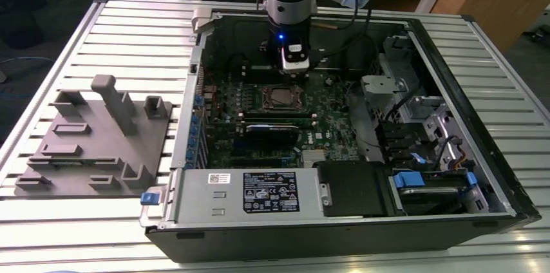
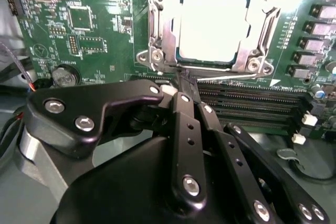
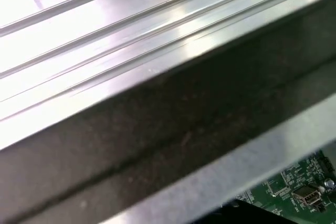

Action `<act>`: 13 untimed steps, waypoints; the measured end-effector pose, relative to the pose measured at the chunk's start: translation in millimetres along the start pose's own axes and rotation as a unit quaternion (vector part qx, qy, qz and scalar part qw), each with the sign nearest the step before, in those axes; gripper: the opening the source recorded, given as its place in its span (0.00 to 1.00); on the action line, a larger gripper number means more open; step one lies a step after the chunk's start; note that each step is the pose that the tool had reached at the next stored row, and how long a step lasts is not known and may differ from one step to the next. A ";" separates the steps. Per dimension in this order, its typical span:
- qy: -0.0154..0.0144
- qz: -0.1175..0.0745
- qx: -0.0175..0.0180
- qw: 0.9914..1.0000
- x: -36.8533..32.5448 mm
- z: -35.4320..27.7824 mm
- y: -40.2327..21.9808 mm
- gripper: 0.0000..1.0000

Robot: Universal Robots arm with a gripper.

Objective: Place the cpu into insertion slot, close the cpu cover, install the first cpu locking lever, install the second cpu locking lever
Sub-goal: 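Install the first cpu locking lever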

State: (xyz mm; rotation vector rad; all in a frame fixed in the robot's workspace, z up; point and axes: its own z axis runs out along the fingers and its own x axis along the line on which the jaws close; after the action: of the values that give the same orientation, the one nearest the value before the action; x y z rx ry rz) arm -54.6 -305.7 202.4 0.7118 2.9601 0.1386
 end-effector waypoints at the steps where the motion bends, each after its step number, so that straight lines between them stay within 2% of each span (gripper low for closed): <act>1: 0.000 0.000 0.000 1.000 0.0 0.0 0.1 0.11; 8: -0.003 0.004 -0.007 1.000 0.2 -0.1 0.2 0.11; 13: -0.009 0.004 -0.012 1.000 2.6 -0.1 -1.1 0.11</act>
State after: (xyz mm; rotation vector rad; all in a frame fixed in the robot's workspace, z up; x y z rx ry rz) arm -57.4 -305.5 202.2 0.7184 2.9327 0.1682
